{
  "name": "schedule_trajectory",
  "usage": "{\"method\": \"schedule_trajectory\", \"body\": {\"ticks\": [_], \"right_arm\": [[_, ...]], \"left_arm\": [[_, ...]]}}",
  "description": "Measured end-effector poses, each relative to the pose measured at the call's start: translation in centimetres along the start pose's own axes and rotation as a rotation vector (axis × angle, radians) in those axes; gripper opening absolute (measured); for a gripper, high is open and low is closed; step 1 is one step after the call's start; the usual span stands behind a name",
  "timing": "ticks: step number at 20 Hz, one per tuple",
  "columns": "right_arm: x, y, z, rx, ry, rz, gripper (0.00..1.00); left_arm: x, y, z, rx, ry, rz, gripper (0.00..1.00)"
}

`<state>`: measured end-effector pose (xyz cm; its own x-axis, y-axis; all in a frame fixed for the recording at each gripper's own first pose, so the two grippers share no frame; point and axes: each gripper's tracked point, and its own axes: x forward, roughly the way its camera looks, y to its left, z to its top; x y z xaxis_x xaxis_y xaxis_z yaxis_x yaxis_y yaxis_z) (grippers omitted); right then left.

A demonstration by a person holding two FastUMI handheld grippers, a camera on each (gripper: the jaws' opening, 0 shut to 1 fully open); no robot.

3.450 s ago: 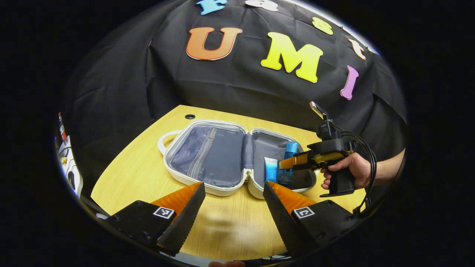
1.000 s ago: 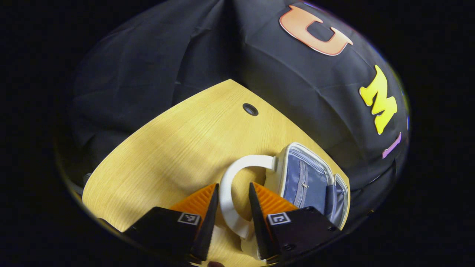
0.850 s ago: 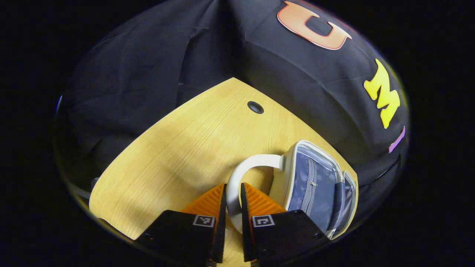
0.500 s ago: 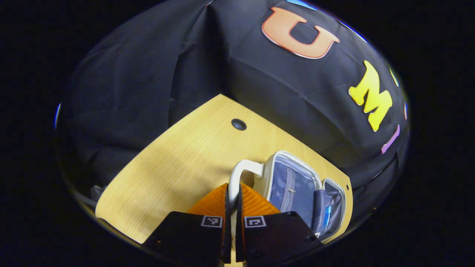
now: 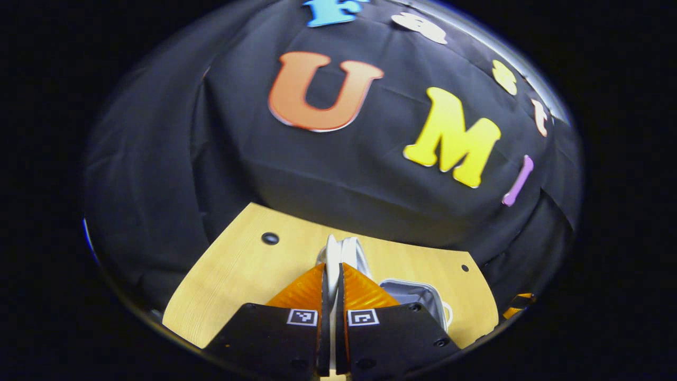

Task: First open the suitcase, pack the skin care products into it, and then close the suitcase.

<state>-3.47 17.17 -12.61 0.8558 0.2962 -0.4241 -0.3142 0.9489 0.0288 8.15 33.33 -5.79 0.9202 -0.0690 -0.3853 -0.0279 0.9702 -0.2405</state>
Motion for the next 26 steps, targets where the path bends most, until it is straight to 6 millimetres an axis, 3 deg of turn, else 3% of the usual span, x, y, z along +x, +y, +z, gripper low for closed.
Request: {"method": "schedule_trajectory", "body": {"ticks": [2, 7, 10, 13, 16, 19, 22, 26], "right_arm": [[-0.8, -1.2, 0.3, 0.008, -0.024, -0.004, 0.80], [-2.5, -5.6, 0.9, 0.042, -0.065, -0.043, 0.80], [-3.8, -8.5, 0.6, 0.061, -0.070, -0.081, 0.80], [-5.0, -11.5, 0.0, 0.071, -0.064, -0.125, 0.80], [-6.1, -14.0, -0.9, 0.070, -0.043, -0.166, 0.80], [-6.9, -16.1, -1.8, 0.058, -0.014, -0.198, 0.77], [-7.4, -17.6, -2.2, 0.055, 0.001, -0.231, 0.80], [-7.7, -18.4, -2.3, 0.047, 0.009, -0.249, 0.77]], "left_arm": [[-0.7, -5.3, 0.6, 0.052, -0.022, -0.039, 0.07], [-1.7, -16.9, -2.1, 0.095, 0.022, -0.140, 0.07], [-1.1, -22.4, -5.7, 0.128, 0.061, -0.194, 0.07], [0.4, -26.5, -9.8, 0.171, 0.119, -0.246, 0.07], [2.1, -29.4, -14.0, 0.190, 0.193, -0.284, 0.07], [3.9, -31.0, -18.0, 0.235, 0.252, -0.297, 0.07], [6.4, -31.8, -21.9, 0.278, 0.306, -0.300, 0.07], [7.7, -32.0, -25.5, 0.282, 0.373, -0.264, 0.07]]}}
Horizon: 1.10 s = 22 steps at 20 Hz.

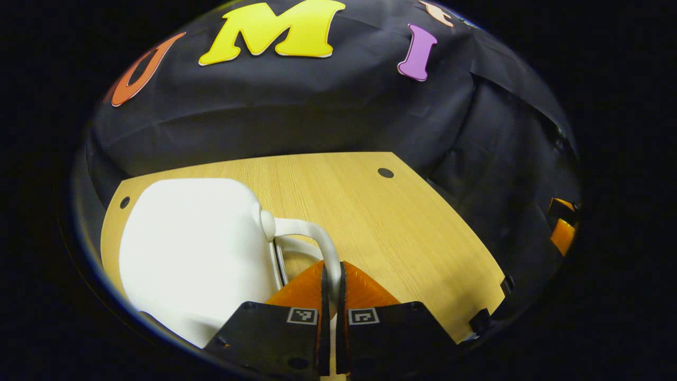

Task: First open the suitcase, pack the skin care products into it, and then close the suitcase.

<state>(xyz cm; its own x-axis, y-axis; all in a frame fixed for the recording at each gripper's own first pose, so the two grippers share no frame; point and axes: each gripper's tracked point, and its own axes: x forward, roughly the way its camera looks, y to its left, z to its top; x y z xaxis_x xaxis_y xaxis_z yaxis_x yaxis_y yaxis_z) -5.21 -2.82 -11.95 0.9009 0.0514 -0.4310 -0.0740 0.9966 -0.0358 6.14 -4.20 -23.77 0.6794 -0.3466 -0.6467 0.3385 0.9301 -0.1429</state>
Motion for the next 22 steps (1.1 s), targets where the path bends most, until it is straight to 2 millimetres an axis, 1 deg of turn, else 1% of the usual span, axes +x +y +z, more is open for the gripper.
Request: {"method": "schedule_trajectory", "body": {"ticks": [1, 2, 5, 6, 7, 8, 9, 10, 11, 12, 13, 14, 15, 16, 18, 19, 20, 22], "right_arm": [[0.1, -0.1, 0.0, -0.002, 0.001, -0.003, 0.80], [0.1, -0.3, 0.1, -0.001, 0.000, -0.005, 0.77], [0.5, -0.2, 0.4, 0.013, -0.002, 0.003, 0.80], [0.8, -0.1, 0.7, 0.014, -0.007, 0.008, 0.80], [0.9, 0.0, 1.0, 0.016, -0.014, 0.013, 0.80], [1.2, 0.2, 1.2, 0.018, -0.022, 0.020, 0.80], [1.3, 0.4, 1.7, 0.018, -0.031, 0.027, 0.80], [1.6, 0.7, 2.1, 0.017, -0.041, 0.034, 0.80], [1.8, 0.9, 2.6, 0.017, -0.054, 0.041, 0.80], [2.0, 1.3, 3.3, 0.020, -0.068, 0.049, 0.80], [2.3, 1.6, 4.0, 0.022, -0.081, 0.055, 0.80], [2.7, 2.2, 4.7, 0.031, -0.095, 0.066, 0.80], [2.9, 2.9, 5.8, 0.041, -0.113, 0.078, 0.80], [3.1, 3.6, 6.8, 0.047, -0.133, 0.092, 0.80], [3.5, 4.9, 9.0, 0.046, -0.182, 0.112, 0.80], [3.5, 5.5, 10.3, 0.047, -0.212, 0.120, 0.80], [3.5, 5.9, 11.6, 0.049, -0.241, 0.121, 0.80], [3.1, 6.7, 14.3, 0.064, -0.300, 0.117, 0.80]], "left_arm": [[0.3, -0.1, -0.2, 0.007, 0.003, 0.012, 0.07], [0.7, -0.1, -0.3, 0.024, 0.003, 0.031, 0.07], [1.6, -0.7, -1.2, 0.069, 0.045, 0.061, 0.10], [1.7, -0.7, -1.3, 0.068, 0.054, 0.077, 0.19], [1.4, -1.1, -1.4, 0.059, 0.057, 0.075, 0.22], [1.0, -1.5, -1.2, 0.047, 0.051, 0.069, 0.30], [0.5, -1.5, -0.9, 0.042, 0.044, 0.088, 0.34], [-0.4, -1.5, -0.1, 0.044, 0.021, 0.107, 0.53], [-1.3, -1.5, 1.1, 0.049, -0.018, 0.127, 0.61], [-2.7, -1.2, 2.6, 0.055, -0.068, 0.151, 0.69], [-4.0, -0.8, 4.2, 0.054, -0.126, 0.182, 0.70], [-5.5, -0.5, 5.9, 0.041, -0.190, 0.215, 0.75], [-6.7, -0.7, 7.5, 0.025, -0.240, 0.220, 0.79], [-8.2, -0.6, 9.0, 0.024, -0.288, 0.243, 0.89], [-11.8, 0.1, 12.8, 0.058, -0.411, 0.301, 0.95], [-13.6, 0.5, 14.4, 0.073, -0.466, 0.321, 0.95], [-15.3, 0.4, 15.9, 0.073, -0.530, 0.331, 0.95], [-18.5, 0.8, 18.7, 0.048, -0.653, 0.350, 0.94]]}}
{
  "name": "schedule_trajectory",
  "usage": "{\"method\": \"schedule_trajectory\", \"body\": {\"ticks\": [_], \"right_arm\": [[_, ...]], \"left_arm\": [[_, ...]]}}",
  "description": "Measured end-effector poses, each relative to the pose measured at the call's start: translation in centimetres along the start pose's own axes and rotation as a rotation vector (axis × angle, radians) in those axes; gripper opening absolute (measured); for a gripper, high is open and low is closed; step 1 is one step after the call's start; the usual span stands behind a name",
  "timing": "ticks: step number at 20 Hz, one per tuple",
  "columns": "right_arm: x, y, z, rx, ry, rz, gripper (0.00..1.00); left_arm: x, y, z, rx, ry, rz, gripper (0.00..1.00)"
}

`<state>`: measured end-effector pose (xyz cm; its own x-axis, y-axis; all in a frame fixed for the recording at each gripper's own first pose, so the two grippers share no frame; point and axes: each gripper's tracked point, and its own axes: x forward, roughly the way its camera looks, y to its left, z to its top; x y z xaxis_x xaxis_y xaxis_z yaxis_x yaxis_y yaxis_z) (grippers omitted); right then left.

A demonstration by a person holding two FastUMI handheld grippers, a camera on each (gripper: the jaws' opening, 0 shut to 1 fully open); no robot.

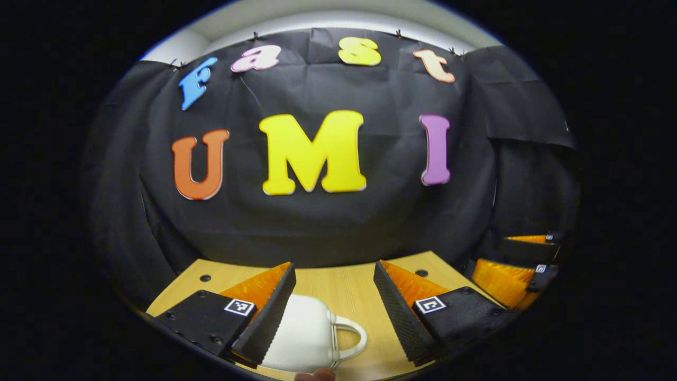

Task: First open the suitcase, pack the skin care products into it, and then close the suitcase.

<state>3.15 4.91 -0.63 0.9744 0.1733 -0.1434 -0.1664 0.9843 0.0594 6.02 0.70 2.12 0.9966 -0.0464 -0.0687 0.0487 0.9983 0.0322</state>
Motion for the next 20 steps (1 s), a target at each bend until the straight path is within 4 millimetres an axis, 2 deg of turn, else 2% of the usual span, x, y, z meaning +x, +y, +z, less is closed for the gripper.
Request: {"method": "schedule_trajectory", "body": {"ticks": [1, 3, 5, 10, 19, 20], "right_arm": [[0.2, 0.3, 1.2, 0.010, -0.026, -0.009, 0.80], [0.4, 0.2, 3.0, 0.041, -0.064, -0.045, 0.77], [0.3, 0.2, 4.2, 0.066, -0.097, -0.084, 0.80], [-0.4, 0.4, 4.7, 0.063, -0.128, -0.131, 0.77], [-0.6, 0.8, 4.8, 0.052, -0.134, -0.133, 0.80], [-0.6, 1.0, 4.9, 0.048, -0.137, -0.128, 0.80]], "left_arm": [[-0.6, 0.1, 1.7, -0.016, -0.040, 0.006, 0.94], [-1.4, 0.7, 3.5, -0.034, -0.081, 0.013, 0.94], [-1.8, 1.1, 4.2, -0.040, -0.105, 0.019, 0.95], [-2.8, 1.8, 4.4, -0.012, -0.116, 0.056, 0.95], [-3.2, 2.3, 4.0, -0.005, -0.108, 0.060, 0.95], [-3.2, 2.4, 4.0, -0.003, -0.112, 0.060, 0.89]]}}
